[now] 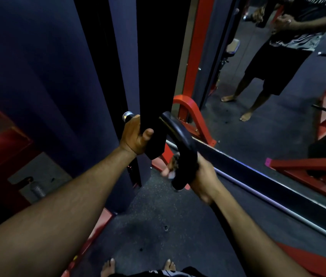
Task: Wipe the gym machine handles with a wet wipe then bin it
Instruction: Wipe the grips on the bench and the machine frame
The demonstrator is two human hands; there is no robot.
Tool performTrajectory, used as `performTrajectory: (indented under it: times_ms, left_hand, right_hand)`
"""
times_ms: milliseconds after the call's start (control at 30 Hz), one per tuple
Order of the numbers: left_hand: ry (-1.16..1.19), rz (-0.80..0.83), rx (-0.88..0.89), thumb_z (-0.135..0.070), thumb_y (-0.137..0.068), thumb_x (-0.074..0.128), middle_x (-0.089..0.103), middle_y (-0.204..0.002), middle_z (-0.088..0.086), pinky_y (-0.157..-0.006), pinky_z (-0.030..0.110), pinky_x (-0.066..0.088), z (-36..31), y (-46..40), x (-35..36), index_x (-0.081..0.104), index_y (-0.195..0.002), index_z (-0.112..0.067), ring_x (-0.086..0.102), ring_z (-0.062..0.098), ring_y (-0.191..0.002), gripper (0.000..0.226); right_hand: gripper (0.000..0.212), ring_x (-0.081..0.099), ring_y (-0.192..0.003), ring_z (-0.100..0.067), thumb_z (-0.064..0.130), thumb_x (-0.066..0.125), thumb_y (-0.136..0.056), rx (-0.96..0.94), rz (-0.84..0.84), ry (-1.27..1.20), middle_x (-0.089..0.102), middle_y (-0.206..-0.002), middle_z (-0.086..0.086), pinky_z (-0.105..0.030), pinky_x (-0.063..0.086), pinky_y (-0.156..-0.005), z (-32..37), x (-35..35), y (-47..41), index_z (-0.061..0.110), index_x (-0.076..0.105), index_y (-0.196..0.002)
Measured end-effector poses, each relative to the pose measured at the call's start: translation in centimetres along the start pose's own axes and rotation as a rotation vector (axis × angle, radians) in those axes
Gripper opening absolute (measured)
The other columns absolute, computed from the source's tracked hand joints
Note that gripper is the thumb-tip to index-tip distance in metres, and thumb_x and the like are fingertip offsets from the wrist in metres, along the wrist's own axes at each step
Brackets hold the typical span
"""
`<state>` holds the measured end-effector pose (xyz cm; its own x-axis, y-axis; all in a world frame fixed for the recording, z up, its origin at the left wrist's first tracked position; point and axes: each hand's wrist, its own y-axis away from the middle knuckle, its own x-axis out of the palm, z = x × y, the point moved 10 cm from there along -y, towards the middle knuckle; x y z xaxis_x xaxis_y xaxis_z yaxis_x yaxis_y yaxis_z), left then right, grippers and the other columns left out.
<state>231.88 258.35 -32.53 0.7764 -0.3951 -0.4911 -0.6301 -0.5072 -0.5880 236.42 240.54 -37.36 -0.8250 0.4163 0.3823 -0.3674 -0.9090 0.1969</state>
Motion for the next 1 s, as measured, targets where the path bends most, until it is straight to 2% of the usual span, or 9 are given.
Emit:
performTrajectory:
  times_ms: [67, 133, 267, 367, 467, 567, 733, 900, 1000]
  left_hand:
    - [0.017, 0.023, -0.012, -0.092, -0.084, 0.017, 0.059, -0.064, 0.023, -0.056, 0.057, 0.046, 0.4, 0.0, 0.3, 0.058, -0.065, 0.008, 0.060, 0.040, -0.061, 0.109]
    - [0.032, 0.044, -0.023, -0.093, -0.083, 0.018, 0.062, -0.068, 0.022, -0.060, 0.059, 0.047, 0.8, -0.1, 0.5, 0.061, -0.069, 0.007, 0.063, 0.040, -0.066, 0.110]
    - [0.037, 0.028, -0.006, -0.091, -0.085, 0.019, 0.062, -0.068, 0.025, -0.059, 0.060, 0.048, 0.4, -0.1, 0.3, 0.061, -0.069, 0.009, 0.063, 0.042, -0.065, 0.110]
    - [0.025, 0.015, 0.010, -0.089, -0.087, 0.018, 0.058, -0.062, 0.018, -0.054, 0.053, 0.047, -0.4, 0.2, 0.2, 0.058, -0.064, 0.004, 0.060, 0.037, -0.059, 0.104]
    - [0.026, -0.004, 0.034, -0.088, -0.088, 0.018, 0.044, -0.060, -0.010, -0.052, 0.032, 0.036, -1.1, 0.1, -0.2, 0.045, -0.058, -0.018, 0.048, 0.013, -0.053, 0.081]
    - [0.046, 0.002, 0.047, -0.086, -0.089, 0.018, 0.039, -0.063, -0.016, -0.052, 0.037, 0.036, -1.3, 0.0, -0.4, 0.040, -0.061, -0.028, 0.043, 0.014, -0.055, 0.068]
    - [0.024, 0.015, 0.016, -0.088, -0.087, 0.018, 0.053, -0.063, 0.012, -0.053, 0.057, 0.046, -0.5, 0.1, -0.2, 0.052, -0.063, 0.003, 0.056, 0.039, -0.058, 0.100]
    - [0.012, 0.040, 0.017, -0.090, -0.085, 0.017, 0.059, -0.066, 0.021, -0.053, 0.058, 0.047, 0.5, 0.1, 0.3, 0.058, -0.068, 0.006, 0.060, 0.039, -0.062, 0.106]
    - [-0.001, 0.028, 0.023, -0.091, -0.085, 0.016, 0.055, -0.062, 0.017, -0.050, 0.056, 0.044, 0.5, -0.1, 0.2, 0.052, -0.062, 0.004, 0.056, 0.035, -0.057, 0.104]
  right_hand:
    - [0.050, 0.063, -0.081, -0.037, 0.031, 0.035, -0.093, -0.010, 0.099, -0.128, 0.068, -0.086, -0.025, -0.041, 0.049, -0.079, 2.9, 1.8, 0.0, 0.000, 0.074, -0.095]
    - [0.056, 0.059, -0.075, -0.035, 0.027, 0.029, -0.097, -0.027, 0.151, -0.194, 0.066, -0.087, -0.026, -0.043, 0.048, -0.075, 5.1, 3.1, 0.0, -0.003, 0.075, -0.098]
    - [0.055, 0.049, -0.052, -0.020, 0.038, 0.032, -0.107, -0.110, -0.005, -0.047, 0.060, -0.071, -0.013, -0.029, 0.045, -0.053, 5.5, 2.3, 0.2, 0.010, 0.072, -0.081]
    - [0.054, 0.048, -0.048, -0.019, 0.038, 0.033, -0.107, -0.181, -0.012, -0.063, 0.055, -0.062, -0.008, -0.028, 0.041, -0.050, 4.6, 2.0, 0.3, 0.014, 0.069, -0.075]
    - [0.048, 0.048, -0.049, -0.023, 0.034, 0.035, -0.102, -0.236, -0.062, -0.045, 0.052, -0.056, -0.011, -0.033, 0.042, -0.055, 2.9, 0.6, 0.0, 0.012, 0.063, -0.070]
    - [0.042, 0.047, -0.052, -0.024, 0.027, 0.036, -0.095, -0.262, -0.088, 0.014, 0.051, -0.053, -0.012, -0.040, 0.039, -0.063, 0.8, -0.1, -0.2, 0.016, 0.061, -0.063]
    - [0.037, 0.052, -0.055, -0.025, 0.026, 0.042, -0.089, -0.054, -0.078, 0.019, 0.053, -0.053, -0.010, -0.043, 0.039, -0.071, -4.7, -1.3, -0.5, 0.019, 0.070, -0.065]
    - [0.039, 0.059, -0.073, -0.034, 0.007, 0.032, -0.103, 0.097, -0.100, 0.003, 0.057, -0.060, -0.018, -0.054, 0.041, -0.089, -6.8, -2.0, -0.2, 0.002, 0.064, -0.080]
    - [0.030, 0.070, -0.084, -0.031, 0.000, 0.034, -0.103, 0.166, -0.096, 0.064, 0.072, -0.076, -0.015, -0.047, 0.050, -0.096, -6.1, -2.1, 0.0, 0.001, 0.063, -0.094]
